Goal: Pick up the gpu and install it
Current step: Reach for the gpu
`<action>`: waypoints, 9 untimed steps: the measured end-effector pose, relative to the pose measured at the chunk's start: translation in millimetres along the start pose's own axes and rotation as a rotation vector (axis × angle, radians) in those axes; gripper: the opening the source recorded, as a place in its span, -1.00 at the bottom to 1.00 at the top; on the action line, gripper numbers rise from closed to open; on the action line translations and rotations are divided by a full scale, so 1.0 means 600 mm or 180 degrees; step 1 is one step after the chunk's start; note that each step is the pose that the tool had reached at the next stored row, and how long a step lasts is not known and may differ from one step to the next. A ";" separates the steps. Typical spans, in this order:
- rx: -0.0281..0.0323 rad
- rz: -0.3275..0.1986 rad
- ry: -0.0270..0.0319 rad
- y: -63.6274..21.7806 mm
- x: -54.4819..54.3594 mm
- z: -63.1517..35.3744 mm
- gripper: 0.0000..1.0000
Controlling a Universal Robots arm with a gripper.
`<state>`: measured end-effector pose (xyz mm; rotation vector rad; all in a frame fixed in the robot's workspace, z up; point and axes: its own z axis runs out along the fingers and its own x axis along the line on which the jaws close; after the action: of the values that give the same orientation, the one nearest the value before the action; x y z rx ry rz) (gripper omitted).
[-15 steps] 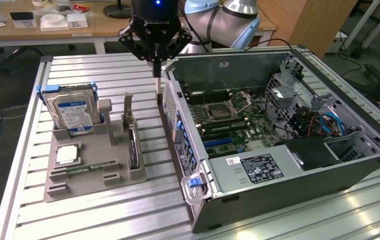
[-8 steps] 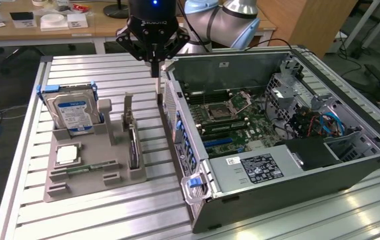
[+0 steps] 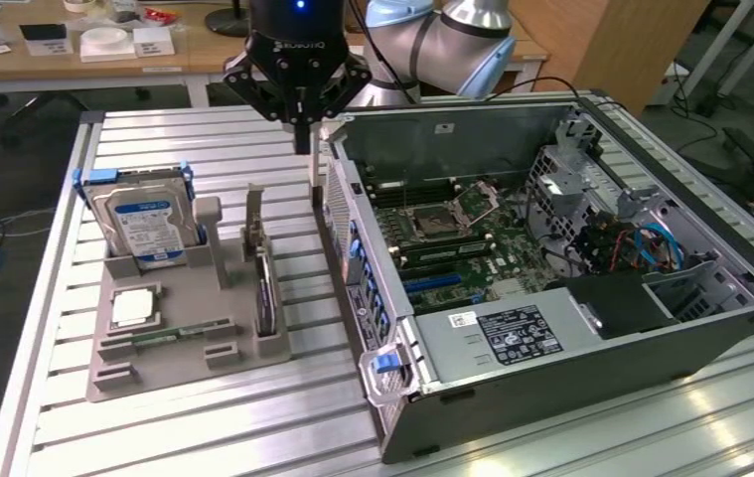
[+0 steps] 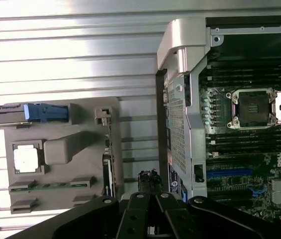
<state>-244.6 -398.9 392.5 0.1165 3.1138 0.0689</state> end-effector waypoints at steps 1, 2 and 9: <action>0.0000 0.0000 0.0000 0.000 0.001 0.000 -0.79; 0.0000 0.0000 0.0000 0.000 0.003 0.000 -0.79; 0.0000 0.0000 0.0000 -0.001 0.009 0.000 -0.79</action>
<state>-250.3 -398.9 392.5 0.1165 3.1138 0.0689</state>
